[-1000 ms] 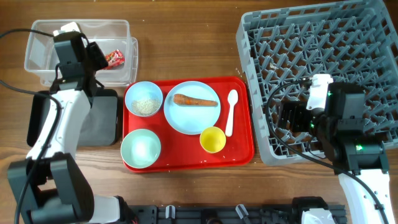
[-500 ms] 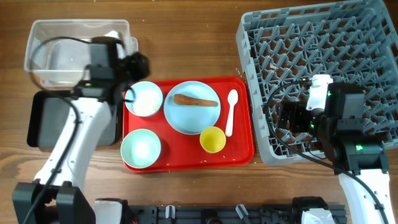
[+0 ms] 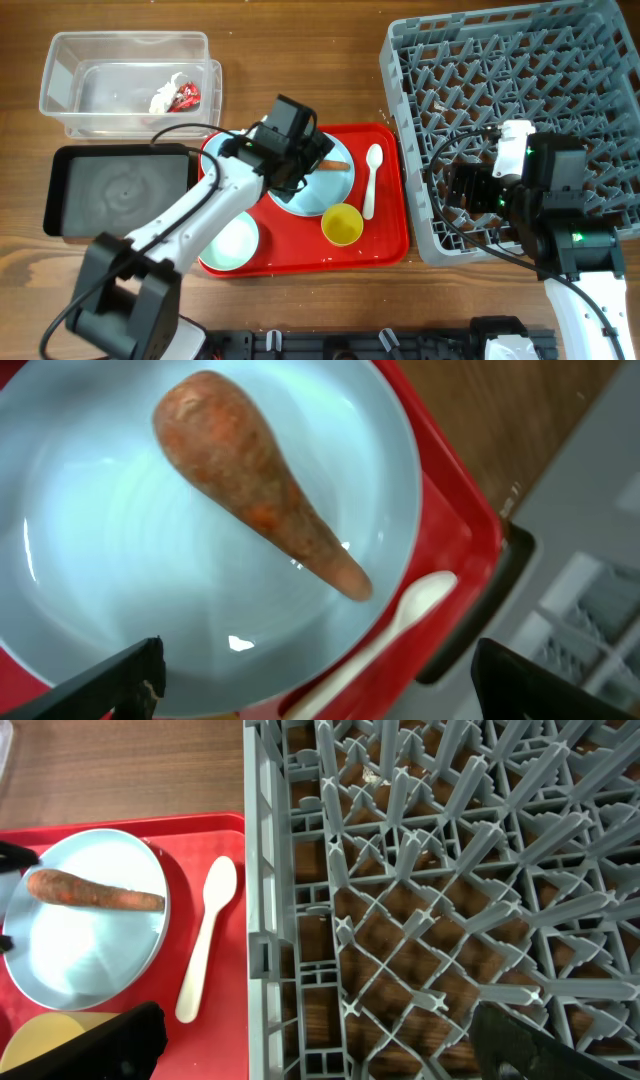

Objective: Sort waste into correct bins and load items into the dishwasher rack
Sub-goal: 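Reach the left gripper down and grasp the carrot on the plate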

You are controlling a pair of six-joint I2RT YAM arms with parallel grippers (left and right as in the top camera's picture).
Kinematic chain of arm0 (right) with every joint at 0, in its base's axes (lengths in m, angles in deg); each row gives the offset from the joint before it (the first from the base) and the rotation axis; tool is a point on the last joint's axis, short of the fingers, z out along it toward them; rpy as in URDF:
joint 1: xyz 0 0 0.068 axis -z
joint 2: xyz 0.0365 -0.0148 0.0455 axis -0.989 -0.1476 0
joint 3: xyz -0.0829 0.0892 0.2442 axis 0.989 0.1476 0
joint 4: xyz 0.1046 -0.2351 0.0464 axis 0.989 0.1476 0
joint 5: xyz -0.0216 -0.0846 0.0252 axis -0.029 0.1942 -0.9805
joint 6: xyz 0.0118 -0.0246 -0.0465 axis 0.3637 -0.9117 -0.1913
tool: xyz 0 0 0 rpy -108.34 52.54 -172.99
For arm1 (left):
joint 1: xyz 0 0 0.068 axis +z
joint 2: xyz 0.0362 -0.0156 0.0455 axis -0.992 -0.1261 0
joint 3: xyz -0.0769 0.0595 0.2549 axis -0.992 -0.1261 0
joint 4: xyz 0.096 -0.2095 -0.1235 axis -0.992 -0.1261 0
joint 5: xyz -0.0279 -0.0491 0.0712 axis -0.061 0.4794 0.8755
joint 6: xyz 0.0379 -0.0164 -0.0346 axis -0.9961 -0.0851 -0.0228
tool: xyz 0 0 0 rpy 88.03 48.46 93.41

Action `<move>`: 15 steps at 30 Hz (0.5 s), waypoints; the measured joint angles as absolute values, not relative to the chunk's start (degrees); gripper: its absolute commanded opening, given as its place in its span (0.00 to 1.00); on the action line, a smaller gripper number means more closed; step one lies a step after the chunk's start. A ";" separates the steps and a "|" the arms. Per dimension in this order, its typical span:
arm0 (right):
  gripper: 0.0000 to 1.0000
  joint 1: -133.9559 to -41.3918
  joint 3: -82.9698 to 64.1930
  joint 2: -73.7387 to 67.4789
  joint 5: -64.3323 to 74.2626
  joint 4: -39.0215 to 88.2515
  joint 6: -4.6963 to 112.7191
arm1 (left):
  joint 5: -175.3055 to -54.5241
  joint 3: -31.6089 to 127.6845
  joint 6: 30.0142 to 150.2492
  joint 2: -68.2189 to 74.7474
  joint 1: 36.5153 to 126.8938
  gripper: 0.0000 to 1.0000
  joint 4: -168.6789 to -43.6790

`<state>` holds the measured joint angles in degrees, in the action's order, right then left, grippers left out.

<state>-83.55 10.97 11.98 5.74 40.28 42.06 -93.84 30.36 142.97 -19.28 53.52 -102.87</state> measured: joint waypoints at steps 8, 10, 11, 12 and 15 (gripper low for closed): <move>1.00 -83.55 10.97 11.98 5.74 40.28 42.27 | -89.67 30.36 146.36 -27.50 52.89 0.82 -97.91; 1.00 -83.55 10.97 11.98 5.74 40.30 42.27 | -88.91 30.36 146.42 -29.05 52.89 0.75 -97.03; 1.00 -83.55 10.97 11.98 5.74 40.30 42.27 | -88.60 30.36 146.80 -29.66 52.89 0.68 -97.03; 1.00 -83.55 10.97 11.98 5.74 40.32 42.27 | -88.31 30.38 146.77 -29.88 52.89 0.62 -96.99; 1.00 -83.55 10.97 11.98 5.74 40.32 42.27 | -87.35 30.36 147.04 -30.12 52.89 0.51 -96.97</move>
